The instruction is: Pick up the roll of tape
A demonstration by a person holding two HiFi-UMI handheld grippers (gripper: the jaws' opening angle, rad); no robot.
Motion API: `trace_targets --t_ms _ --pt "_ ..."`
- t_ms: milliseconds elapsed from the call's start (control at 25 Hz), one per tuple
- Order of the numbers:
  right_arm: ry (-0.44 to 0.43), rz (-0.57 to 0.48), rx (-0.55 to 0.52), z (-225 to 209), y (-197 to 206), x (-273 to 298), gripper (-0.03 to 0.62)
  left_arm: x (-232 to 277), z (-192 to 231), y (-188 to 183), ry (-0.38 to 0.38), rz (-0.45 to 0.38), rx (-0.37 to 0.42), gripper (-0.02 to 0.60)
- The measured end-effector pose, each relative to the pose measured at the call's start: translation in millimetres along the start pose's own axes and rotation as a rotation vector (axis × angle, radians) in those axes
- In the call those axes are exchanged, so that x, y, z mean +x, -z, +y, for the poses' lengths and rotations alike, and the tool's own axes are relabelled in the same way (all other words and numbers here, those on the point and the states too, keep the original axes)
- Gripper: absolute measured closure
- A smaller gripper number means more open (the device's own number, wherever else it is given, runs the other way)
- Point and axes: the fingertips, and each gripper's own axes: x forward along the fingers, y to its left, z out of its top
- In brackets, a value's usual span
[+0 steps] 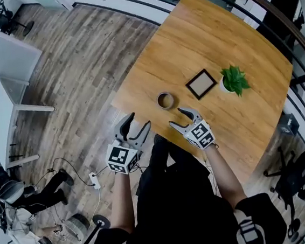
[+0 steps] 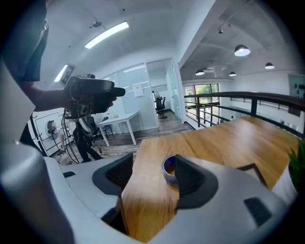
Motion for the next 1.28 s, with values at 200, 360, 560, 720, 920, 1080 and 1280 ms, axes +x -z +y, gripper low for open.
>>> trace_targets --t_ms 200,360,560,720,920,1080,1280 --pt "-0.002 0.017 0.010 -3.3 0.0 21.4 0.306 3.2 23.9 12.1 0.004 0.021 -0.017 0.324" --pt "0.016 0.034 0.019 -5.9 6.6 39.9 0.306 13.5 35.9 26.9 0.032 0.051 0.007 0.324" --pt "0.036 0.081 0.026 -9.7 23.9 59.5 0.307 18.1 42.5 44.5 0.064 0.083 -0.011 0.324" --pt "0.039 0.114 0.006 -9.0 27.5 71.3 0.318 16.3 52.5 54.1 0.072 0.108 -0.019 0.324" --pt "0.036 0.155 -0.025 -11.9 39.7 83.1 0.316 22.6 64.4 64.4 0.077 0.130 -0.031 0.324" --pt "0.055 0.172 -0.022 -17.9 49.1 89.7 0.316 29.4 65.2 74.0 0.092 0.148 -0.031 0.324" --pt "0.072 0.167 -0.035 -27.4 47.6 94.9 0.350 36.1 61.9 84.1 0.106 0.167 -0.044 0.324"
